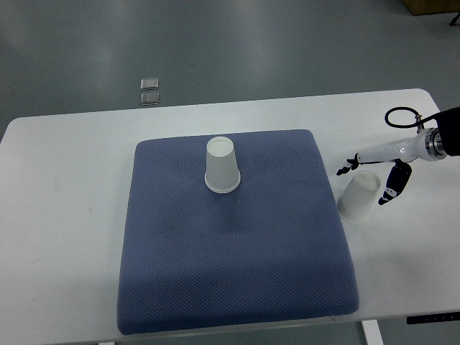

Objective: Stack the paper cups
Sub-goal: 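Lower the right hand around the white cup and close fingers on it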

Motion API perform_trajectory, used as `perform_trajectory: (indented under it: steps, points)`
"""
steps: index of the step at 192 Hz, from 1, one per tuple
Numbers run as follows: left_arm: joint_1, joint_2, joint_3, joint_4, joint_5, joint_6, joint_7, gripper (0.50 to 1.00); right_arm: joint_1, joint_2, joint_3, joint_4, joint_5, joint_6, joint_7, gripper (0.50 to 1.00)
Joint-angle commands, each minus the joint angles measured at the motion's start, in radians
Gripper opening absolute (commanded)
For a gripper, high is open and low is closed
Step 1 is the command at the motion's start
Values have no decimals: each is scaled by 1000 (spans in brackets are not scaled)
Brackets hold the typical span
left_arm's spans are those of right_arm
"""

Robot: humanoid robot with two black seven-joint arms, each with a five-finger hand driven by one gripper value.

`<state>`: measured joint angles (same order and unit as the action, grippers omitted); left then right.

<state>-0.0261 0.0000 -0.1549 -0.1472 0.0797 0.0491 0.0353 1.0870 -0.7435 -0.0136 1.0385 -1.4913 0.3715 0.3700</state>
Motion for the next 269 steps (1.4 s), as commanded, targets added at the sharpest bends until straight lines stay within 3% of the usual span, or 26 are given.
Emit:
perform_trajectory:
  steps: [1, 28, 158, 269]
  points:
    - [0, 0, 0, 0, 0, 0, 0, 1000, -9, 3, -5, -3, -3, -29, 0, 905]
    - [0, 0, 0, 0, 0, 0, 0, 1000, -26, 13, -17, -3, -3, -66, -8, 903]
    - [0, 0, 0, 0, 0, 0, 0, 1000, -44, 30, -19, -29, -18, -102, -14, 864]
    - [0, 0, 0, 0, 0, 0, 0, 1000, -56, 44, -19, -29, -23, -98, -3, 729]
